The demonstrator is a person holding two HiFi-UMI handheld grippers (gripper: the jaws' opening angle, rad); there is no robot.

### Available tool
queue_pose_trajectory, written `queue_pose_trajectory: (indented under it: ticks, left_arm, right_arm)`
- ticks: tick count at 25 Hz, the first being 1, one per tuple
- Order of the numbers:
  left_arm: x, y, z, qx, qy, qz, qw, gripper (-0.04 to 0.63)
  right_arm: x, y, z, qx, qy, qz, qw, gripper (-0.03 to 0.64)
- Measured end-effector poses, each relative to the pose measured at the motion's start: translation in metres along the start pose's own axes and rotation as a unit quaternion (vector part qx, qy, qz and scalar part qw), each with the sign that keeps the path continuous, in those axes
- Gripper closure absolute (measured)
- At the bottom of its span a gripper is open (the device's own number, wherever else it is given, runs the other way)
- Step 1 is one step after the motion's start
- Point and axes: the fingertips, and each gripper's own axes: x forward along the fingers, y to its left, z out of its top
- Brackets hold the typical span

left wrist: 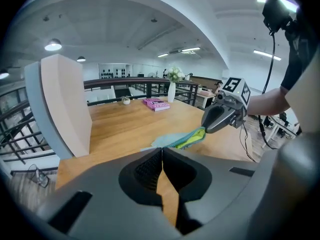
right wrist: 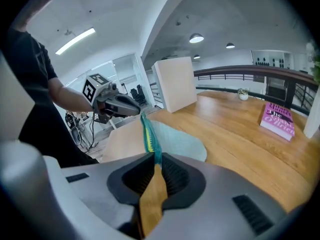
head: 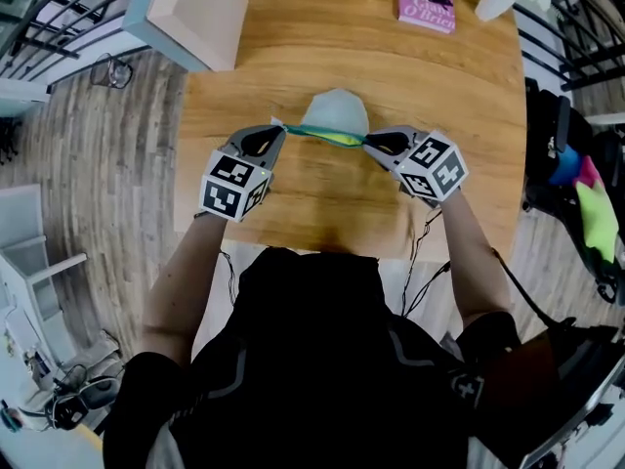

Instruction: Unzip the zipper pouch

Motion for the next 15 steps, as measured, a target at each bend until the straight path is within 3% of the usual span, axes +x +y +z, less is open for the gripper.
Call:
queue_pose_trajectory:
  ticks: [15]
  left_arm:
    - [-0.030, -0.030, -0.089, -0.036, 0.082, -0.047, 0.9949, 0.565]
  right_arm:
    - [0.033, 0.063, -0.053, 0.105, 0.052, 0.068, 0.991, 0.563]
